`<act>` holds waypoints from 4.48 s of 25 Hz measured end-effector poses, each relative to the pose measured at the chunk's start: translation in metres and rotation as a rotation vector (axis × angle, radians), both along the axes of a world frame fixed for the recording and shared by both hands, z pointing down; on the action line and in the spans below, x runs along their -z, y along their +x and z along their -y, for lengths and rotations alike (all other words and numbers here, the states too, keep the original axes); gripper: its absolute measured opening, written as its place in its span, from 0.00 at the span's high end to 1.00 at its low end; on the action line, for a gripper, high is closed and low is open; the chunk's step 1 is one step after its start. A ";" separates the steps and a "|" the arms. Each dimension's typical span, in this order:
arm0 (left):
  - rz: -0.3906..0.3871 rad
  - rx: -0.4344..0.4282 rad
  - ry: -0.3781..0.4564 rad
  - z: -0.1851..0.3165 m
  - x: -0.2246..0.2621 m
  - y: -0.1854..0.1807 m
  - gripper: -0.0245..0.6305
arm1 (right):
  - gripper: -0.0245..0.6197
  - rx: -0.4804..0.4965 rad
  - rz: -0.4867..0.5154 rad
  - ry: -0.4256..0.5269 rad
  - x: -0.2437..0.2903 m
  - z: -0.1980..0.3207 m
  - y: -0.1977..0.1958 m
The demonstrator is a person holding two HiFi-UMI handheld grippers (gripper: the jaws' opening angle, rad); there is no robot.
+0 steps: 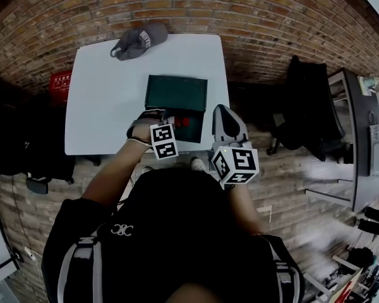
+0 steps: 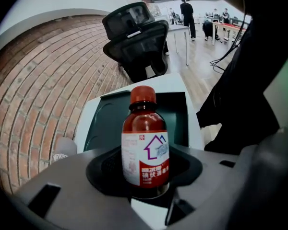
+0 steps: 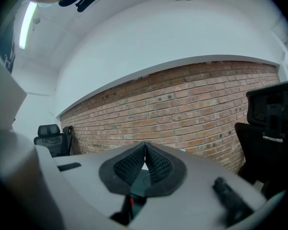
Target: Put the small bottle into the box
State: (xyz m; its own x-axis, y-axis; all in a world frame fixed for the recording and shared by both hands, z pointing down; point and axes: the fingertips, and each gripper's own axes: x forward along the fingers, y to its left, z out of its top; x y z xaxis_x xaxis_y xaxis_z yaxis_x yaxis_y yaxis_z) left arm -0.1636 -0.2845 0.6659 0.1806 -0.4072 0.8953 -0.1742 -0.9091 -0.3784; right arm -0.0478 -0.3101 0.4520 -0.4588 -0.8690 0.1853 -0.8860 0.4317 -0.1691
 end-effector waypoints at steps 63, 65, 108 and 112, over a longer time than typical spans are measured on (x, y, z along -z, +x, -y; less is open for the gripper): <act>0.163 -0.002 -0.270 -0.004 -0.072 -0.016 0.54 | 0.92 0.016 -0.042 -0.061 -0.017 -0.007 0.015; 0.144 0.016 -0.253 -0.005 -0.067 -0.019 0.54 | 0.92 0.031 -0.041 -0.060 -0.018 -0.007 0.010; -1.017 0.695 0.588 -0.020 0.243 -0.079 0.91 | 0.92 0.267 0.037 0.065 0.012 -0.004 -0.107; -1.002 0.706 0.587 -0.021 0.240 -0.081 0.91 | 0.92 0.271 0.005 0.092 0.013 -0.007 -0.107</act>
